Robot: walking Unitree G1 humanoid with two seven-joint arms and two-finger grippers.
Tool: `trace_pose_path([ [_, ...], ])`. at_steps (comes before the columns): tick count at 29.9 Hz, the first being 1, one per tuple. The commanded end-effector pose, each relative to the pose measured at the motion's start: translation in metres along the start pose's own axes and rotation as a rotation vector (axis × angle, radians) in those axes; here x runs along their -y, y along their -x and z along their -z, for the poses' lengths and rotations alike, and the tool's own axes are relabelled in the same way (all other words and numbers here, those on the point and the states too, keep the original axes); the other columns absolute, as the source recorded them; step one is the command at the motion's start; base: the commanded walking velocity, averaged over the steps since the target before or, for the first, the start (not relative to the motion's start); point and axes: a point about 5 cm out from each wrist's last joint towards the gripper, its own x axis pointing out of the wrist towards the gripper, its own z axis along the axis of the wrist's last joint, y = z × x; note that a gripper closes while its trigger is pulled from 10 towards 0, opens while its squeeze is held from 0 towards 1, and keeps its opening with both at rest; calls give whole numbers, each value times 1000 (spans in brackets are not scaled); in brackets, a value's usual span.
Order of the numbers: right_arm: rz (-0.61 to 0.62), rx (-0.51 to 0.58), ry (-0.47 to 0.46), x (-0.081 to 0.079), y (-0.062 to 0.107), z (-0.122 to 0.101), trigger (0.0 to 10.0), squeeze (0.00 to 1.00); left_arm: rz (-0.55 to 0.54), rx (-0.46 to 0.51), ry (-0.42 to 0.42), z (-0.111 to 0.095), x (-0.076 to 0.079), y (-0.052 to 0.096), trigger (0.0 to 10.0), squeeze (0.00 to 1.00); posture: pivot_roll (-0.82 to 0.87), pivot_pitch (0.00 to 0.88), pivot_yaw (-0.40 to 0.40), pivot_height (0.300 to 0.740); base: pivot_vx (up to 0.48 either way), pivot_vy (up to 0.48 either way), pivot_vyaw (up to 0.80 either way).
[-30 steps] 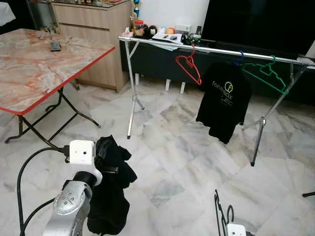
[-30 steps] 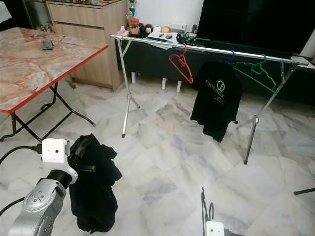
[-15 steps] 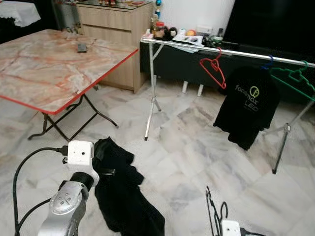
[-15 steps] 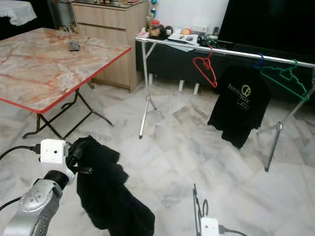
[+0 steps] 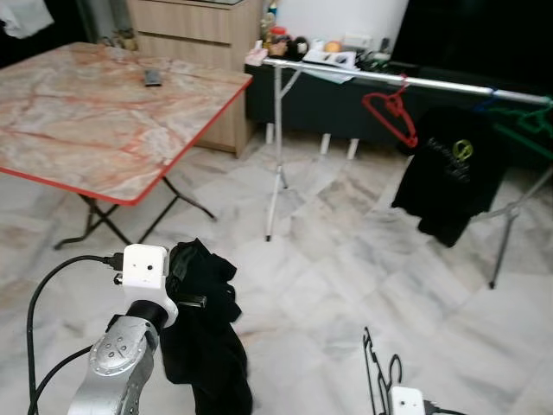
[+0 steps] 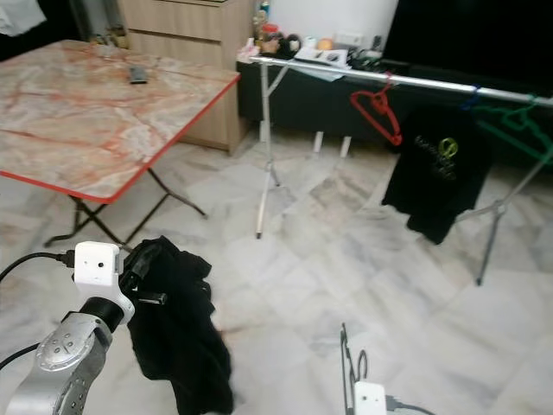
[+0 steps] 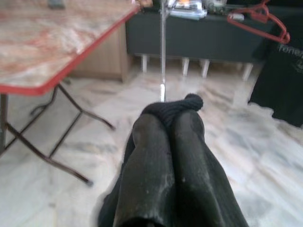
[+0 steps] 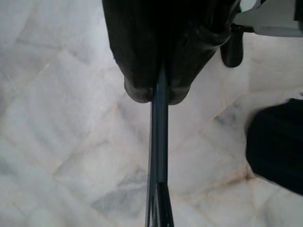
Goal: Hang hanger
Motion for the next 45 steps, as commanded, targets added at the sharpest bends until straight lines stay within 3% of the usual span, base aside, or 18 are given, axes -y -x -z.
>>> trace_pose_path([
  [1,2,-8,-8,0,0,2,10000,0,11,48,-15,-12,1,-1,10000,0,177,96,-41,740,0,480,0],
  [29,-10,-4,-7,-1,0,1,10000,0,17,63,-46,-16,-3,-1,10000,0,185,73,-45,740,0,468,0],
  [36,-11,-5,-3,-1,0,2,10000,0,32,84,-83,-18,-1,0,10000,0,187,58,-46,740,0,0,0],
  [37,-13,-6,-1,-1,0,2,10000,0,44,95,-51,-19,1,0,10000,0,187,57,-46,740,0,0,0],
  [45,-23,-8,0,-2,0,2,10000,0,67,90,-21,-20,3,0,10000,0,187,57,-44,740,0,0,0],
])
